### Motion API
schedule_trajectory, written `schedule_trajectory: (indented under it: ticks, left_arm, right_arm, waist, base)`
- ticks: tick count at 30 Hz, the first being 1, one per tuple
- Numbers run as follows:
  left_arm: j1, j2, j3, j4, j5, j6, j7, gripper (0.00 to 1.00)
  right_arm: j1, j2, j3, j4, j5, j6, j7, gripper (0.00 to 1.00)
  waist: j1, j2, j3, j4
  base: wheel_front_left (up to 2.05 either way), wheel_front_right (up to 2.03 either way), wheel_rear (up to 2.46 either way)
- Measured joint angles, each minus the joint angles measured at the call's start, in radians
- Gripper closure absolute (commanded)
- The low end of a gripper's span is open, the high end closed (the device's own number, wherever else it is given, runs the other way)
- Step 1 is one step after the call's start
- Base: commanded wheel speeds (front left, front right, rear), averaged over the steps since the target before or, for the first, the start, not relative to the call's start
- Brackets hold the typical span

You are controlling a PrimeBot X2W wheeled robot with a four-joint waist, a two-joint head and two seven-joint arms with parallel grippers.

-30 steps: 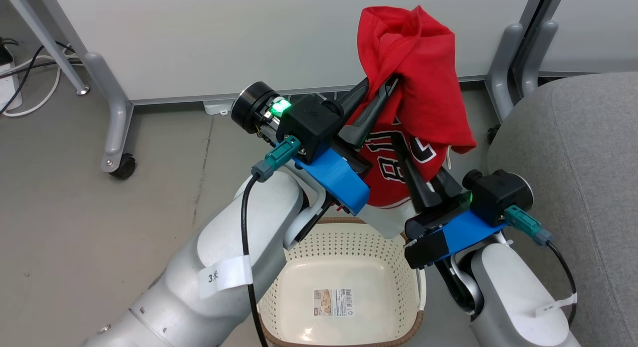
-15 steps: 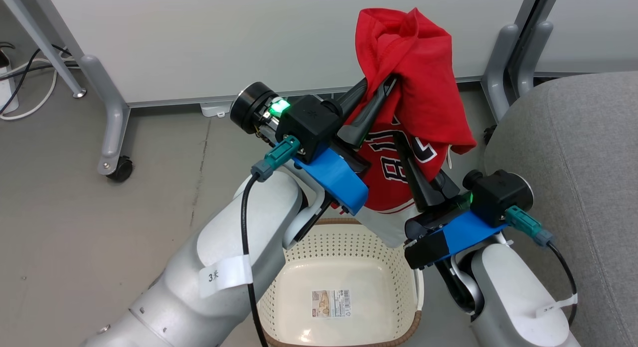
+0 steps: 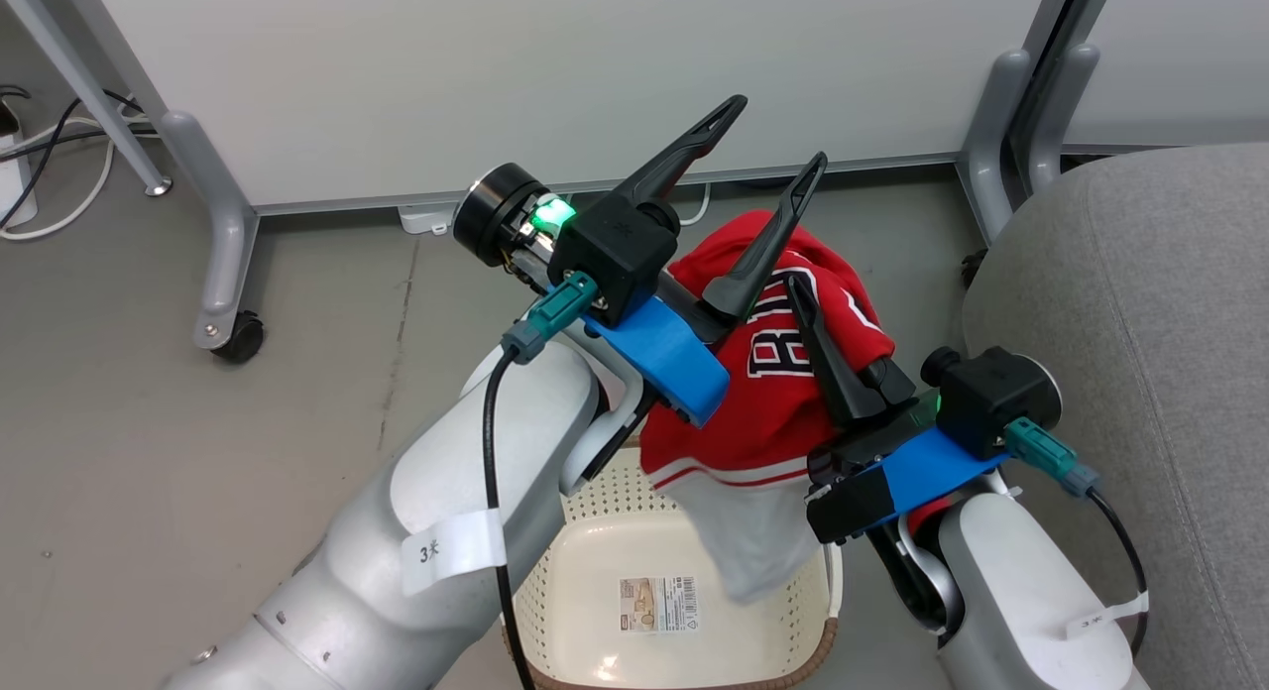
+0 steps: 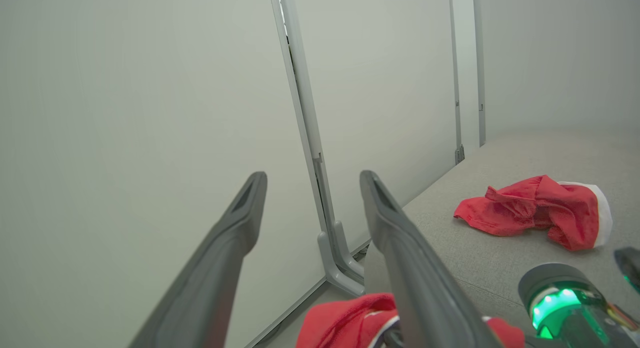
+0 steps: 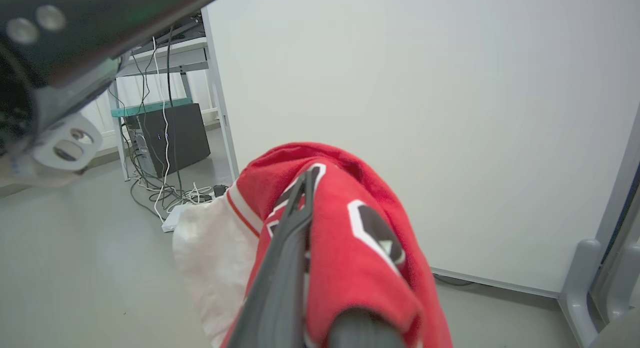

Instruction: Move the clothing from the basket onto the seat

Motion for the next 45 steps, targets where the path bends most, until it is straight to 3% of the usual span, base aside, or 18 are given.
schedule_trajectory:
  ticks: [16, 45]
  left_arm:
    - [-0.008, 0.018, -0.016, -0.013, 0.016, 0.003, 0.0, 0.0]
    - [-0.019, 0.042, -0.134, -0.041, 0.068, -0.014, 0.0, 0.0]
  right_arm:
    - [-0.025, 0.001, -0.088, -0.025, -0.018, 0.0, 0.0, 1.0]
    - [0.018, 0.001, -0.376, -0.169, -0.059, 0.0, 0.0, 1.0]
  waist:
    - [0.0, 0.0, 0.092, -0.065]
    - [0.0001, 0.0, 0.279, -0.329]
  base:
    - [0.0, 0.0, 0.0]
    - [0.0, 0.0, 0.0]
